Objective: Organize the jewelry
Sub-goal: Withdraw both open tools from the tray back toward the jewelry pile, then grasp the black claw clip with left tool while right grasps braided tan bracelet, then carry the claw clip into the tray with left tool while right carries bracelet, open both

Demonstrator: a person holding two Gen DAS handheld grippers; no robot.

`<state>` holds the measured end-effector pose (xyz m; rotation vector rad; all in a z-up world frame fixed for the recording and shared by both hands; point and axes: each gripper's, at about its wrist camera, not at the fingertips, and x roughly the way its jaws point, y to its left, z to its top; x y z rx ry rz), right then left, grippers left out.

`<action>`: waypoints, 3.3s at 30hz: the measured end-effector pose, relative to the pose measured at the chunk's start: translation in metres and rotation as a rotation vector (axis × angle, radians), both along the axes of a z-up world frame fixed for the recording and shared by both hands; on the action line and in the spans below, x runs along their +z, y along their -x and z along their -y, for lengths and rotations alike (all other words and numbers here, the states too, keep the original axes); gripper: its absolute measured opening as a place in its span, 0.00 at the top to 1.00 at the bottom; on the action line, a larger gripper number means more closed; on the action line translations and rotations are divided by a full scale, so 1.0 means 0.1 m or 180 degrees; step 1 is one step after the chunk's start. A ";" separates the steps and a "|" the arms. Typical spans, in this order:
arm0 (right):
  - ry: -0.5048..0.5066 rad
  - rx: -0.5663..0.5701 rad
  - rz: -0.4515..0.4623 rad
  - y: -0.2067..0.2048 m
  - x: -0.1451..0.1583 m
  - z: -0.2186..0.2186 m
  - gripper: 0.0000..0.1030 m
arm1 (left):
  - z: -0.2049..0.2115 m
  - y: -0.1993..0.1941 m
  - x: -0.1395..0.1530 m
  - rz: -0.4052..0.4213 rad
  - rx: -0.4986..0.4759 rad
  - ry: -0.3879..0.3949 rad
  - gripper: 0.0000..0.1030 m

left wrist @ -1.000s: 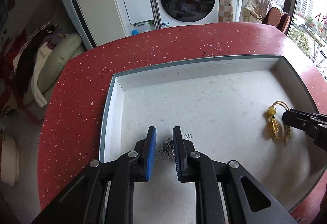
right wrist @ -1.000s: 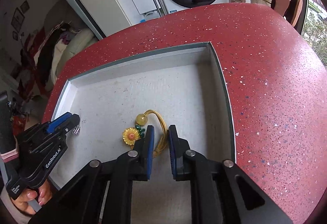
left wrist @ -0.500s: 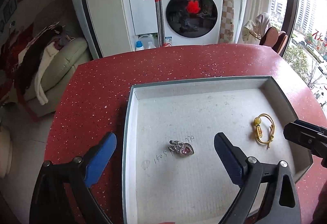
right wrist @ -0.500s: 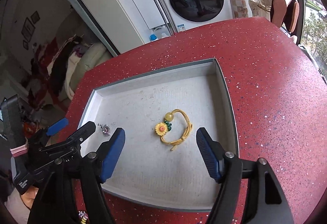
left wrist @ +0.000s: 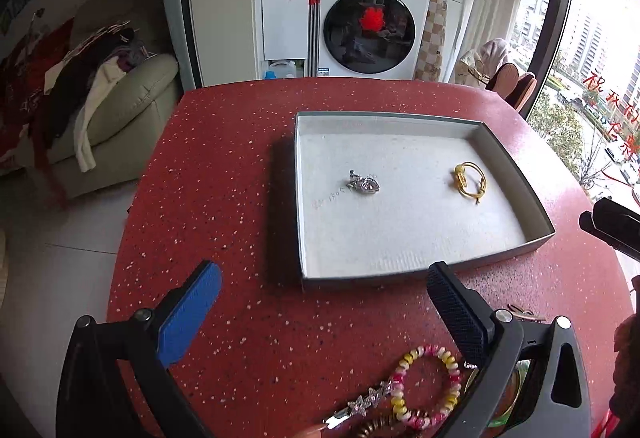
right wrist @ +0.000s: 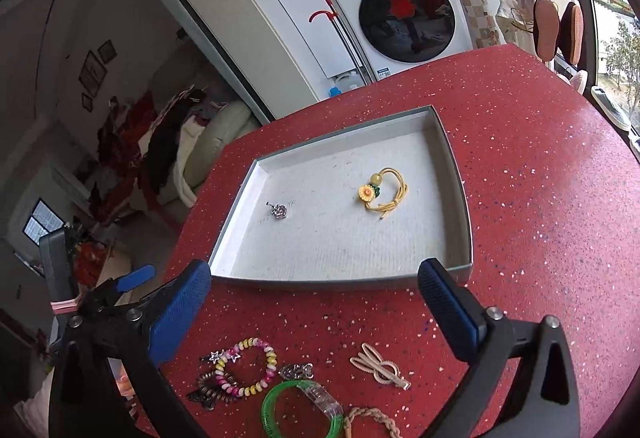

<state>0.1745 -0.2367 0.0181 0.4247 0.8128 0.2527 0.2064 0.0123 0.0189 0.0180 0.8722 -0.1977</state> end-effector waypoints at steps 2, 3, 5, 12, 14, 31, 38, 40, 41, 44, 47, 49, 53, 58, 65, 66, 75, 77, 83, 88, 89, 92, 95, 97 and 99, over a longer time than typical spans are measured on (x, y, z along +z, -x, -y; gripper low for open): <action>-0.0021 0.0006 -0.0072 0.12 -0.04 -0.01 0.00 | -0.09 0.17 -0.01 0.0063 0.0128 -0.0012 0.00; -0.0013 0.0006 -0.0093 0.18 -0.06 -0.01 0.00 | -0.13 0.25 -0.03 0.0074 0.0154 -0.0014 0.00; 0.0044 -0.0004 -0.0152 0.31 -0.11 -0.03 0.00 | -0.18 0.40 -0.07 0.0069 0.0192 -0.0015 0.00; 0.0318 -0.0048 -0.0386 0.72 -0.38 -0.06 0.00 | -0.21 0.90 -0.29 -0.0045 0.0178 0.0055 0.00; 0.0466 -0.0034 -0.0472 0.85 -0.48 -0.07 0.00 | -0.16 1.03 -0.36 -0.0048 0.0145 -0.0006 0.00; 0.1192 -0.0145 -0.0609 1.16 -0.67 -0.10 0.00 | 0.03 1.24 -0.62 -0.0078 0.0077 -0.0199 0.00; 0.1247 -0.0221 -0.0661 1.06 -0.70 -0.05 0.09 | 0.07 1.20 -0.65 -0.0101 0.0039 -0.0217 0.04; 0.1320 -0.0198 -0.0690 1.02 -0.74 -0.10 0.13 | 0.10 1.19 -0.66 -0.0119 0.0011 -0.0221 0.07; 0.1404 -0.0185 -0.0657 1.02 -0.74 -0.14 0.18 | 0.11 1.19 -0.66 -0.0118 0.0008 -0.0220 0.07; 0.1430 -0.0118 -0.0596 1.02 -0.72 -0.20 0.27 | 0.13 1.20 -0.68 -0.0134 -0.0035 -0.0214 0.23; 0.1425 -0.0076 -0.0580 1.02 -0.71 -0.23 0.34 | 0.14 1.20 -0.71 -0.0163 -0.0049 -0.0196 0.30; 0.1369 -0.0077 -0.0592 1.02 -0.70 -0.22 0.37 | 0.15 1.21 -0.71 -0.0155 -0.0068 -0.0195 0.33; 0.1162 -0.0160 -0.0617 1.01 -0.68 -0.10 0.49 | 0.14 1.23 -0.70 -0.0137 -0.0096 -0.0194 0.43; 0.1775 0.0005 -0.0588 1.00 -0.71 -0.31 0.56 | 0.14 1.24 -0.70 -0.0115 -0.0102 -0.0194 0.47; 0.1694 0.0141 -0.0560 0.99 -0.70 -0.41 0.94 | 0.06 1.26 -0.68 -0.0119 -0.0148 -0.0060 0.65; 0.1656 0.0142 -0.0555 1.00 -0.70 -0.41 0.94 | 0.05 1.27 -0.67 -0.0116 -0.0146 -0.0038 0.65; 0.1333 0.0071 -0.0434 1.06 -0.55 -0.28 0.94 | -0.07 1.30 -0.54 -0.0087 -0.0117 0.0104 0.65; 0.1286 0.0055 -0.0412 1.06 -0.50 -0.25 0.94 | -0.08 1.31 -0.50 -0.0074 -0.0105 0.0133 0.65; 0.1165 0.0021 -0.0332 1.01 -0.39 -0.20 0.94 | -0.13 1.29 -0.35 -0.0034 -0.0095 0.0222 0.65; 0.1026 0.0022 -0.0232 0.91 -0.23 -0.16 0.94 | -0.13 1.19 -0.18 0.0021 -0.0115 0.0271 0.65; 0.0997 0.0025 -0.0212 0.88 -0.19 -0.15 0.94 | -0.11 1.16 -0.14 0.0041 -0.0126 0.0268 0.65; 0.0956 0.0034 -0.0147 0.77 -0.08 -0.14 0.94 | -0.08 1.06 -0.02 0.0094 -0.0179 0.0280 0.65; 0.0945 0.0052 -0.0090 0.62 0.02 -0.13 0.94 | -0.04 0.93 0.11 0.0157 -0.0217 0.0295 0.65; 0.0939 0.0062 -0.0048 0.51 0.09 -0.12 0.94 | 0.00 0.83 0.20 0.0208 -0.0241 0.0290 0.65; 0.0911 0.0074 -0.0010 0.40 0.15 -0.12 0.94 | 0.05 0.72 0.28 0.0271 -0.0258 0.0260 0.65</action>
